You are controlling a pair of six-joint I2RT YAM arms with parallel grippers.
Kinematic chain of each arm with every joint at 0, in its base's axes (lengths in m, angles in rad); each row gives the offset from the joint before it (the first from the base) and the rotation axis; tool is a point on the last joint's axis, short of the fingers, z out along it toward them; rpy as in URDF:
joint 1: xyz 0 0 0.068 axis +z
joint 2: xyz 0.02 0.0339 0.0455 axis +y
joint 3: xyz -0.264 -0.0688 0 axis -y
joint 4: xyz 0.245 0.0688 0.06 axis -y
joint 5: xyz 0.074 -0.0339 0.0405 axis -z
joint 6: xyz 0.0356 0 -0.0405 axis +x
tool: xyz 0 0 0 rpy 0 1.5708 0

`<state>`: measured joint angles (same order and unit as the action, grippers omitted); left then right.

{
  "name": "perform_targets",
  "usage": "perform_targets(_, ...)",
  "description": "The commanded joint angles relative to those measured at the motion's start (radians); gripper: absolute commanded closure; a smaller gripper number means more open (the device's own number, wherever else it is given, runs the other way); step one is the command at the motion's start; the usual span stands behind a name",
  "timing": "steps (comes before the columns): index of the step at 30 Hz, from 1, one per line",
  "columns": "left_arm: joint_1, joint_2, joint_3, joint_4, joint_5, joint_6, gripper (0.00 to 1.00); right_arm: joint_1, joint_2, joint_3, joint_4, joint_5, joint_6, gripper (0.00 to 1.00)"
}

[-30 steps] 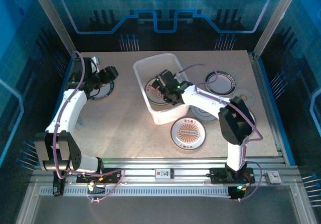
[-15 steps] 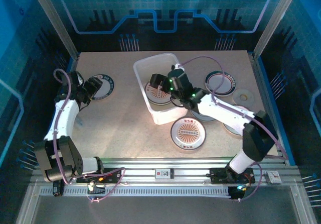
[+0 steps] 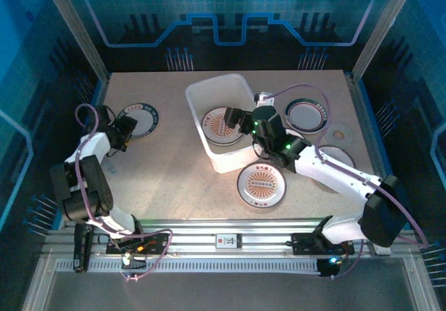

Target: Place the plates into the plastic bin on the countertop

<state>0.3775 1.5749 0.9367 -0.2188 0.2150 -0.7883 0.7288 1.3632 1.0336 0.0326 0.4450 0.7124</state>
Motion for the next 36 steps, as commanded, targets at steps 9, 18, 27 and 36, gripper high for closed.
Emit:
perform_targets(9, 0.014, 0.153, 0.106, 0.048, 0.018, -0.011, 0.29, -0.085, 0.081, 0.116, -0.235, -0.110, 0.079, 0.00)
perform_targets(18, 0.019, 0.166, 0.119, 0.009, 0.006, -0.007, 0.30, -0.099, 0.138, 0.155, -0.244, -0.150, 0.086, 0.00)
perform_targets(27, 0.034, 0.160, 0.068, 0.027, 0.001, 0.004, 0.30, -0.117, 0.205, 0.205, -0.250, -0.243, 0.100, 0.01)
perform_targets(36, 0.035, 0.258, 0.122, 0.078, 0.027, 0.015, 0.32, -0.118, 0.205, 0.203, -0.252, -0.236, 0.091, 0.07)
